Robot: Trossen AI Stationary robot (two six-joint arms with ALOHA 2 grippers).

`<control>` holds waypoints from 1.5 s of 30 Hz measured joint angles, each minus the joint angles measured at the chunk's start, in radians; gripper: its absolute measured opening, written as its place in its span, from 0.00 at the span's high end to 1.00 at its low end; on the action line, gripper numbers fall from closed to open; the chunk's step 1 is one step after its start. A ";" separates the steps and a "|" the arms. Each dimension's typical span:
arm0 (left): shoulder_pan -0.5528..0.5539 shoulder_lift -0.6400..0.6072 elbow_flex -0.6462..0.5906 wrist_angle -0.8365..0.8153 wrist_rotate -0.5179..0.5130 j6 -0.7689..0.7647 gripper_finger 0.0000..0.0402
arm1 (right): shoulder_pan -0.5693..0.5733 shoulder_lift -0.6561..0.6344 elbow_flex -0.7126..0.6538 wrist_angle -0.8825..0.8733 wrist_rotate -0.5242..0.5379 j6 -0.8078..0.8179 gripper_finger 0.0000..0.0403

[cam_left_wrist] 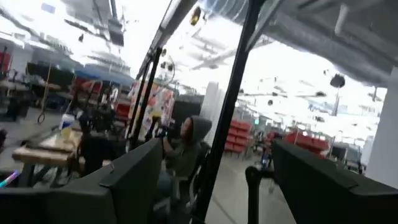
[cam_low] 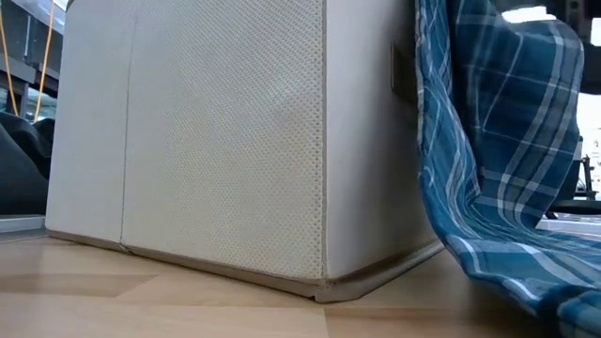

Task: Sort clothes
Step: Put the navy blue striped cloth into the laundry organizer

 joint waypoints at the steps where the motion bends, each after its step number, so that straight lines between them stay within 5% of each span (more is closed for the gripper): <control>1: 0.000 0.000 0.000 0.019 -0.007 0.000 0.28 | 0.000 0.000 -0.009 0.081 -0.006 -0.031 0.32; 3: 0.003 -0.006 0.000 0.067 -0.025 0.004 0.28 | 0.001 0.000 -0.015 0.257 -0.028 -0.088 0.44; 8: 0.022 -0.028 0.000 0.146 -0.044 0.050 0.28 | -0.005 0.000 0.116 0.569 -0.039 -0.353 0.94; 17: 0.051 -0.036 0.000 0.140 -0.073 0.079 0.28 | -0.143 0.000 0.574 0.502 -0.012 -1.116 0.99; 22: 0.051 -0.034 0.000 0.121 -0.072 0.080 0.28 | -0.269 -0.001 0.658 0.409 0.000 -1.224 0.99; 33: 0.048 -0.130 -0.001 -0.306 -0.072 0.056 0.28 | -0.358 0.142 0.567 0.067 -0.090 -0.723 0.96; 38: 0.048 -0.155 -0.001 -0.498 -0.120 0.055 0.28 | -0.386 0.249 0.567 0.042 -0.213 -0.612 0.76; 45: 0.048 -0.163 -0.001 -0.716 -0.169 0.027 0.28 | -0.386 0.316 0.654 0.052 -0.226 -0.653 0.35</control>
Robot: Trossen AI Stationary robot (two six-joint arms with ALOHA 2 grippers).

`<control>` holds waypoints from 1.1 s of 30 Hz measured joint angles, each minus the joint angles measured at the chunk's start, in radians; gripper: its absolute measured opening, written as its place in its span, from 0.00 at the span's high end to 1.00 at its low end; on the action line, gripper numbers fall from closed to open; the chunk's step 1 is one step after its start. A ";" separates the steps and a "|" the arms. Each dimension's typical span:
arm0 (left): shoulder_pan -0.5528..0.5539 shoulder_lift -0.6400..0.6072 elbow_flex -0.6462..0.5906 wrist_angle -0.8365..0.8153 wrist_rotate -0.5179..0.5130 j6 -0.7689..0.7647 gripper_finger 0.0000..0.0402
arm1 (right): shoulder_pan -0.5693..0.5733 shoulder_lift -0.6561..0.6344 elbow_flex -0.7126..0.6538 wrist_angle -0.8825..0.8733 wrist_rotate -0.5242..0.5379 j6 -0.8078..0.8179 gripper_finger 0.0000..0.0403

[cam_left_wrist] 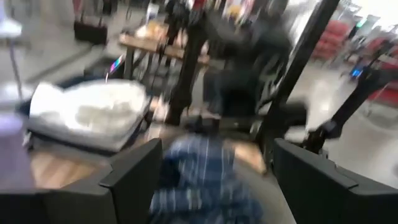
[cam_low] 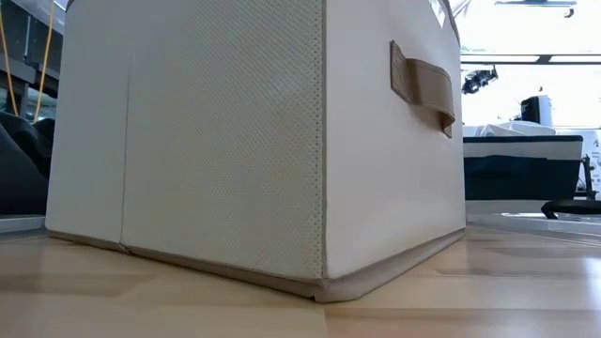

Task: Sort clothes
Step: Put the navy blue striped cloth into the laundry organizer

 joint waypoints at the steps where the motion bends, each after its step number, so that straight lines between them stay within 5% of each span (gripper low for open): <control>1: 0.000 0.000 0.000 -0.036 -0.008 -0.017 0.28 | 0.000 0.000 0.016 0.001 0.000 -0.023 0.31; 9: 0.093 0.031 0.000 -0.545 -0.070 -0.253 0.28 | -0.002 -0.016 0.196 -0.017 0.005 -0.196 0.15; 14: 0.135 0.087 0.000 -0.781 -0.040 -0.289 0.28 | 0.000 0.024 0.271 -0.205 0.026 -0.040 0.15; 17: 0.138 0.112 0.000 -0.811 -0.023 -0.304 0.28 | -0.004 0.090 0.261 -0.363 0.019 0.052 0.15; 26: 0.137 0.133 0.000 -0.810 0.004 -0.333 0.28 | -0.010 0.341 0.249 -0.375 -0.054 0.177 0.15; 33: 0.137 0.133 0.000 -0.811 -0.002 -0.332 0.28 | -0.041 0.338 0.249 -0.453 -0.213 0.323 0.15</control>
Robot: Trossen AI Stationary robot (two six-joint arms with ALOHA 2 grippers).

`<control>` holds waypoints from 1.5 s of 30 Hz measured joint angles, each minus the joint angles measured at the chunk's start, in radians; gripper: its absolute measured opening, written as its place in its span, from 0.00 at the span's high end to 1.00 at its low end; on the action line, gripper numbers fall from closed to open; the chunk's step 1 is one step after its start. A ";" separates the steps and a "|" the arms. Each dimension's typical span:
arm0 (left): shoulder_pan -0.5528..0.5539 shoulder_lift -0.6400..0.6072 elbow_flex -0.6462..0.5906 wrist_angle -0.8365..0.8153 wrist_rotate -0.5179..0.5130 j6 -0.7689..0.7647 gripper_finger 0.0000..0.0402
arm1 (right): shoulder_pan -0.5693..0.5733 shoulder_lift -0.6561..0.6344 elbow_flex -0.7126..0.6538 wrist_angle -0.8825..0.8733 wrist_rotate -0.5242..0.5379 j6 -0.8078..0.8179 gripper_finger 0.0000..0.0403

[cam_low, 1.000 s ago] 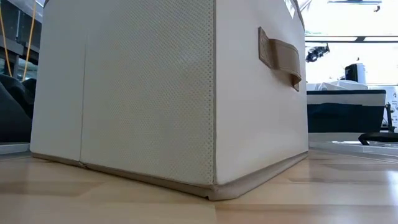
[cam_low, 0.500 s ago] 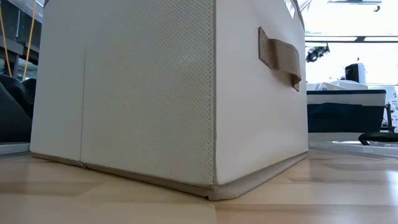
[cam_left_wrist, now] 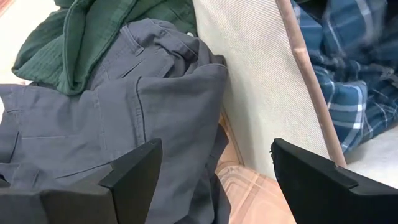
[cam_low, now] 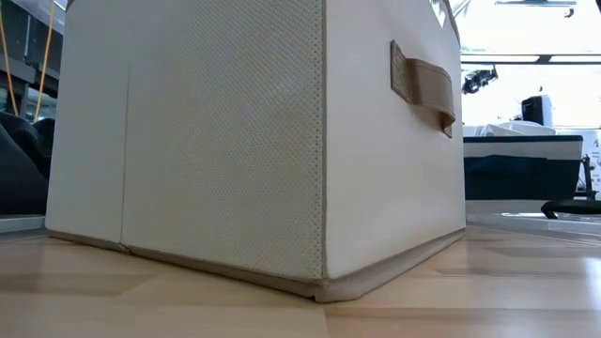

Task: Sort clothes
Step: Put the navy blue striped cloth into the laundry organizer, then put the gray shorts into the laundry organizer

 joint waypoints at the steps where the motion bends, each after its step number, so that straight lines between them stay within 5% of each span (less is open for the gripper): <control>1: 0.000 0.001 0.000 0.000 -0.001 0.000 0.28 | -0.004 -0.016 0.000 0.048 -0.062 -0.017 0.15; 6: 0.000 0.001 0.000 -0.004 -0.022 0.002 0.28 | -0.005 -0.119 0.005 0.219 -0.254 -0.074 0.15; 12: 0.000 0.001 0.000 -0.034 -0.018 0.019 0.28 | -0.011 -0.249 0.002 0.215 -0.032 -0.177 0.15; 18: 0.001 0.012 -0.070 -0.292 0.040 -0.006 0.28 | 0.012 -0.348 0.002 0.204 0.134 -0.249 0.15; 28: 0.052 0.009 -0.331 0.067 -0.040 0.044 0.28 | 0.036 -0.357 0.002 0.201 0.229 -0.286 0.15; 34: 0.122 0.046 -0.425 0.106 -0.108 0.137 0.30 | 0.037 -0.338 0.000 0.185 0.225 -0.252 0.15; 37: 0.126 0.074 -0.470 0.142 -0.115 0.186 0.45 | 0.038 -0.336 -0.001 0.187 0.226 -0.249 0.15; 41: 0.126 0.109 -0.455 0.125 -0.083 0.237 0.89 | 0.042 -0.333 0.000 0.184 0.232 -0.249 0.15; 45: 0.122 0.087 -0.256 -0.001 -0.142 0.217 0.94 | 0.042 -0.333 0.000 0.185 0.233 -0.252 0.15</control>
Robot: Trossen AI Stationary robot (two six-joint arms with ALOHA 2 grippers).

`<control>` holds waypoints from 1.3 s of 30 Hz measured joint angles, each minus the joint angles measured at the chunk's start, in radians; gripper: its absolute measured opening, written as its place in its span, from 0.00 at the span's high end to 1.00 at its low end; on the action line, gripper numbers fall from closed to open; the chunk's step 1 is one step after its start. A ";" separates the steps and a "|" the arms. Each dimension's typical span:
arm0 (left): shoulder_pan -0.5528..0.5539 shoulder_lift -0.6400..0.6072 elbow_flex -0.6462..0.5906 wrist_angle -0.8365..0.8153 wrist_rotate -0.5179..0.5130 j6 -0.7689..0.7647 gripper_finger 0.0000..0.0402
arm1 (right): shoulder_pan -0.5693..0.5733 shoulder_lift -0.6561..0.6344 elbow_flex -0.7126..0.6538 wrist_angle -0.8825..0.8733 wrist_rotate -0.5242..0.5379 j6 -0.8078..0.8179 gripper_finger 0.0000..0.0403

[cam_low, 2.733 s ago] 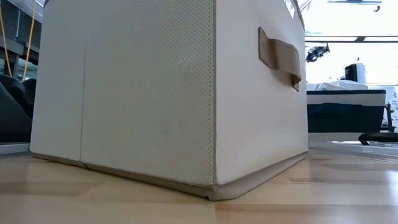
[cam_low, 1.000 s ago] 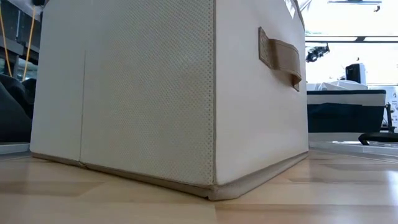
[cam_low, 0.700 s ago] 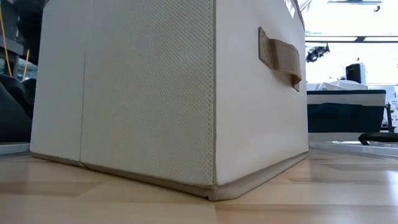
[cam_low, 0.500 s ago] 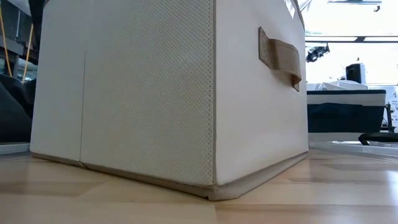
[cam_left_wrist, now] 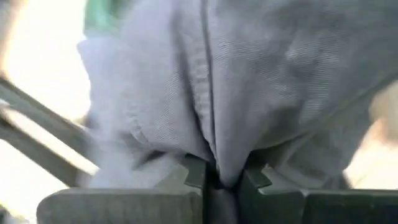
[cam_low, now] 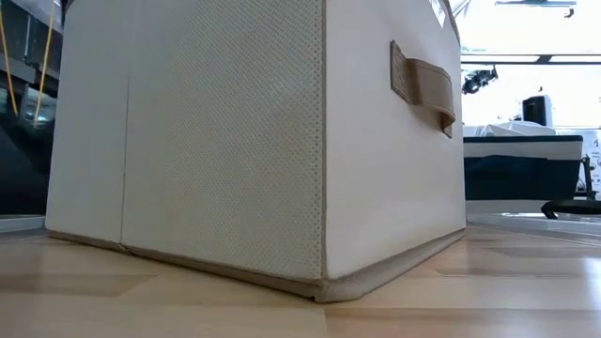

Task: Sort clothes
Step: Put the gray shorts into the laundry organizer

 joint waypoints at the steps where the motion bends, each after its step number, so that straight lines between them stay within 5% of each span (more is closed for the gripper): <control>1: -0.001 -0.012 0.076 -0.031 -0.044 0.010 0.95 | 0.000 0.000 0.000 0.000 0.000 -0.003 0.15; 7: 0.000 -0.042 0.589 -0.027 -0.239 0.129 0.96 | 0.000 0.000 0.000 0.006 0.011 -0.027 0.15; 14: -0.099 0.024 0.890 0.291 -0.171 0.395 0.96 | 0.054 -0.032 0.000 0.041 0.304 -0.140 0.15; 22: -0.299 0.215 0.884 0.596 0.135 0.510 0.96 | 0.185 -0.180 0.000 0.048 0.758 -0.291 0.15; 29: -0.371 0.383 0.880 0.356 -0.068 0.484 0.96 | 0.313 -0.241 0.000 0.042 0.941 -0.354 0.15; 33: -0.358 0.387 0.758 0.304 -0.221 0.426 0.96 | 0.354 -0.239 0.001 0.022 0.988 -0.341 0.15; 39: -0.342 0.353 0.505 0.297 -0.207 0.285 0.96 | 0.404 -0.226 0.000 0.048 1.046 -0.358 0.15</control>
